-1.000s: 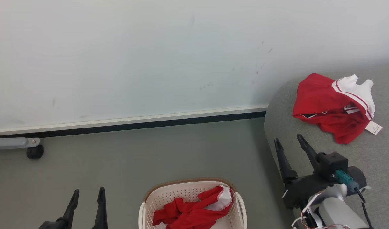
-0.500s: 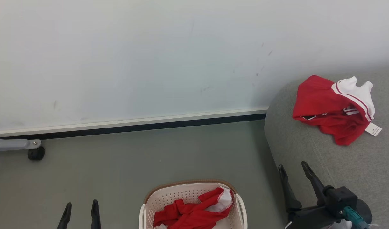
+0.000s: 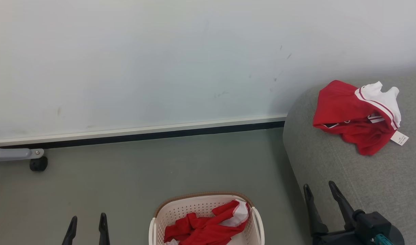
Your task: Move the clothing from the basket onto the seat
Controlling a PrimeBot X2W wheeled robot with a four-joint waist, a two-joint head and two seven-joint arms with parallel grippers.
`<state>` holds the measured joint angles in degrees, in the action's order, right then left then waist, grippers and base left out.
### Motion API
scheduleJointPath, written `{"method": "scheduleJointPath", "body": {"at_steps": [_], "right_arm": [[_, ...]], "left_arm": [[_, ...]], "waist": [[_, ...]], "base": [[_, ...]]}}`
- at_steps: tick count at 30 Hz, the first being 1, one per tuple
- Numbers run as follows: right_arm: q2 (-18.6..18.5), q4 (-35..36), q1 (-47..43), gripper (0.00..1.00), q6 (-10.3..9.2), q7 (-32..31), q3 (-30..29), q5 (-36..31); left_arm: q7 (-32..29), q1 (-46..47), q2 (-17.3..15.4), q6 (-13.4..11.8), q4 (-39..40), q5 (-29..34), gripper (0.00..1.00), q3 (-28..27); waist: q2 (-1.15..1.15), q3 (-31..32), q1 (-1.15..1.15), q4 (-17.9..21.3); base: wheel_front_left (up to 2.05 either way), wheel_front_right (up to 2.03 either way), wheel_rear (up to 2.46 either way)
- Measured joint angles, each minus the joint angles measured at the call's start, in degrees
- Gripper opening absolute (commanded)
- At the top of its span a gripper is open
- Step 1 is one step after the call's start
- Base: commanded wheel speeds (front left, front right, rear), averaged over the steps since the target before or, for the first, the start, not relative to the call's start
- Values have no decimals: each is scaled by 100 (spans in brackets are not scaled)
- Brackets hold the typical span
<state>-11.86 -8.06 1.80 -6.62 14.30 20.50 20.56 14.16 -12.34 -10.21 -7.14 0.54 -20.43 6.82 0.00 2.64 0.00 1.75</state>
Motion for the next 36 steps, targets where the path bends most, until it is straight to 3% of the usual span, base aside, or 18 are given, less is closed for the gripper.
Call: {"method": "scheduleJointPath", "body": {"at_steps": [36], "right_arm": [[52,555,-116,100,-44,-107,-200,-198]], "left_arm": [[-501,-236,238,0,632,394,100,-200]], "waist": [[0,-295,0,-4]], "base": [[0,0,0]]}}
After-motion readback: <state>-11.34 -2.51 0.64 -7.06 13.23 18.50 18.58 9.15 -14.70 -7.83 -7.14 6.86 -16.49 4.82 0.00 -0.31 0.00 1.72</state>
